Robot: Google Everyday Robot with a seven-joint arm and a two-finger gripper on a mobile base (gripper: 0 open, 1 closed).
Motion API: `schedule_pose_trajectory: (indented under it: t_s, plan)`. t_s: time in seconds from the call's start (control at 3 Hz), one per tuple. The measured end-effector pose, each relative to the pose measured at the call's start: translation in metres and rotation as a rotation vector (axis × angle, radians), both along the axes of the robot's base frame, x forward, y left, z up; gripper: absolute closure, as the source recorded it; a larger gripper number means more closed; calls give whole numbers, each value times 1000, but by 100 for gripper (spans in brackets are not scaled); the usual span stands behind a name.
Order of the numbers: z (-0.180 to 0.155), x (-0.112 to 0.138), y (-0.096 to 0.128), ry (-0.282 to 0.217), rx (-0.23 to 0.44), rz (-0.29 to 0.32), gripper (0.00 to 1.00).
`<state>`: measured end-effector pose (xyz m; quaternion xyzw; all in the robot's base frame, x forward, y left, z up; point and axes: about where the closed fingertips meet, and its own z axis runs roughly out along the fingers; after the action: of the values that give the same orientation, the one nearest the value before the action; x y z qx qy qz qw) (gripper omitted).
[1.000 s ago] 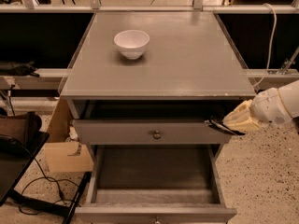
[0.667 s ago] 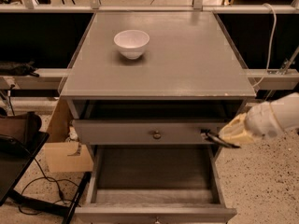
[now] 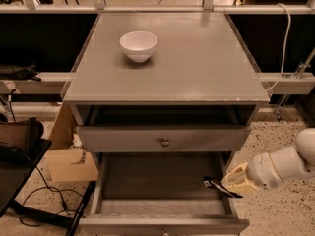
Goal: Place rxbar chocolate into middle drawer
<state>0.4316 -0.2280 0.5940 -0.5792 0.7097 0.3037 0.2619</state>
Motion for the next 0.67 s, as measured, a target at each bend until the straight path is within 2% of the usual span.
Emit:
schedule_pose_trajectory:
  t_s: [0.33,0.67]
  plan:
    - [-46,6,20,47,34,1,100]
    - [-71,21,47,48,51,7,100]
